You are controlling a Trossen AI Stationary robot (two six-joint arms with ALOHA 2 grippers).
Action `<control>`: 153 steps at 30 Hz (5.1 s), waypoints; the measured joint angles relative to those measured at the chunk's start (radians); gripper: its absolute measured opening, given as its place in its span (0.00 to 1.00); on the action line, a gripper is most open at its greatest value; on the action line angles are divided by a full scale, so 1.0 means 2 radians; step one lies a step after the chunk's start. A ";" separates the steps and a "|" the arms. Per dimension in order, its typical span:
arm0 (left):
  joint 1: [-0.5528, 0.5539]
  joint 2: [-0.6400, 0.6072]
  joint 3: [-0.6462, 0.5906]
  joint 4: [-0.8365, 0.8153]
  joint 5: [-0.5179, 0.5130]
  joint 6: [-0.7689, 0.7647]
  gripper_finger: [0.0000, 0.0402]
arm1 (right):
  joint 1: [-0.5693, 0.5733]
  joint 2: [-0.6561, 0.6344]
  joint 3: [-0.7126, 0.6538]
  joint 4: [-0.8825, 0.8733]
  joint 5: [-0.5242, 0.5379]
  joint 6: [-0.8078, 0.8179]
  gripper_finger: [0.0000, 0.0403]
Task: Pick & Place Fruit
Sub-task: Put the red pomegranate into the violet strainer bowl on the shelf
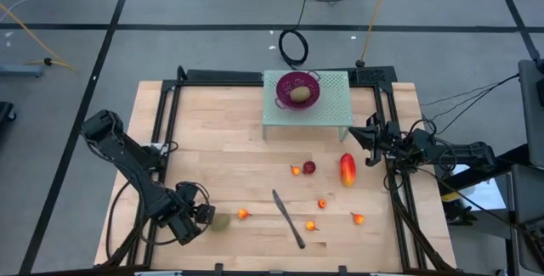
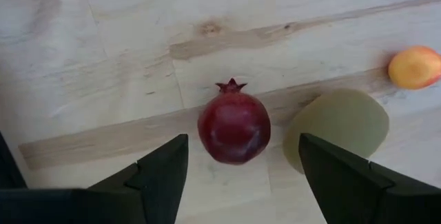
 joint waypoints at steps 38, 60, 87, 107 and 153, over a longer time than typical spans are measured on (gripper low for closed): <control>0.006 0.031 0.000 0.000 0.013 -0.017 0.89 | 0.000 0.000 0.000 0.000 0.000 0.000 0.00; 0.017 0.089 0.000 0.030 0.036 0.014 0.84 | 0.000 0.000 0.000 0.000 0.000 0.000 0.00; 0.025 0.090 -0.026 0.086 0.048 0.016 0.76 | 0.000 0.000 0.000 0.000 0.000 0.000 0.00; 0.024 0.089 -0.026 0.086 0.048 0.016 0.50 | 0.000 0.000 0.000 0.000 0.000 0.000 0.00; 0.247 -0.098 -0.026 0.266 -0.145 0.378 0.49 | 0.000 0.000 0.000 0.000 0.000 -0.002 0.00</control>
